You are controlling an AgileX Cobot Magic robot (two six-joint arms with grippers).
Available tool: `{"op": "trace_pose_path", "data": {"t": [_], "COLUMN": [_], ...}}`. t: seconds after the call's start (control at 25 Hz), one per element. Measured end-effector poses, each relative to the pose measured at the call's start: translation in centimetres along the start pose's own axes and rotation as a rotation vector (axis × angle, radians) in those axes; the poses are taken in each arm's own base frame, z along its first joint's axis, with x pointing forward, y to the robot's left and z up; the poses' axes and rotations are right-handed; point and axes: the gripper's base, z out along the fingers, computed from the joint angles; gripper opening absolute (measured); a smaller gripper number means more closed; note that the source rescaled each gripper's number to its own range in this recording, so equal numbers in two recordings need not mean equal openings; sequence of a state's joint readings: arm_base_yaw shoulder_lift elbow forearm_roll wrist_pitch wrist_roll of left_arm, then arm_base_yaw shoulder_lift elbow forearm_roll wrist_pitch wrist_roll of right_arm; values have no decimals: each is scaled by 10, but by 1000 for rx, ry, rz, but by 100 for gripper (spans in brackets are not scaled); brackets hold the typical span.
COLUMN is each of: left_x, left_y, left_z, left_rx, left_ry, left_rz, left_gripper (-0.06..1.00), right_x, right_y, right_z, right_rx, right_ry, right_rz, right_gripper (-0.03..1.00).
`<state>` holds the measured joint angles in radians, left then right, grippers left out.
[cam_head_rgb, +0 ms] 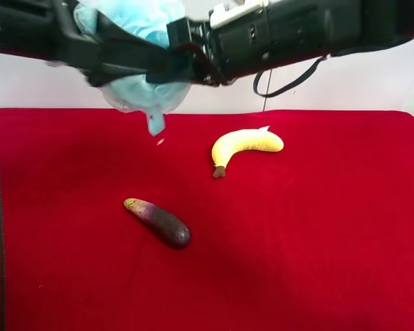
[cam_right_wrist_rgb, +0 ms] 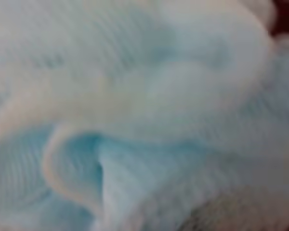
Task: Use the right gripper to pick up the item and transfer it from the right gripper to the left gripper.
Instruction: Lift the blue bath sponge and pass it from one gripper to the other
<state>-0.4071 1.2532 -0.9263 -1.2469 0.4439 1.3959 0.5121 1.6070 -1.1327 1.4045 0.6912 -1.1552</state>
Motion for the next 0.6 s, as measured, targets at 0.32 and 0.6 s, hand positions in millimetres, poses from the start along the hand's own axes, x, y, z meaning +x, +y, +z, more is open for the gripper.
{"op": "trace_pose_path", "data": {"t": [0.32,0.6], "left_x": [2,3], "left_y": [-5,-3], "left_z": [16,17], "left_rx": [-95,-117], "left_ry": [20,21], "left_rz": [100,112], "left_gripper": [100,100], "right_x": [3,3], "right_y": [-3,-5], "right_z": [2,3], "right_rx": [17,33], "right_ry": [28,27], "right_rz": [-29,-35], "right_gripper": [1,1]}}
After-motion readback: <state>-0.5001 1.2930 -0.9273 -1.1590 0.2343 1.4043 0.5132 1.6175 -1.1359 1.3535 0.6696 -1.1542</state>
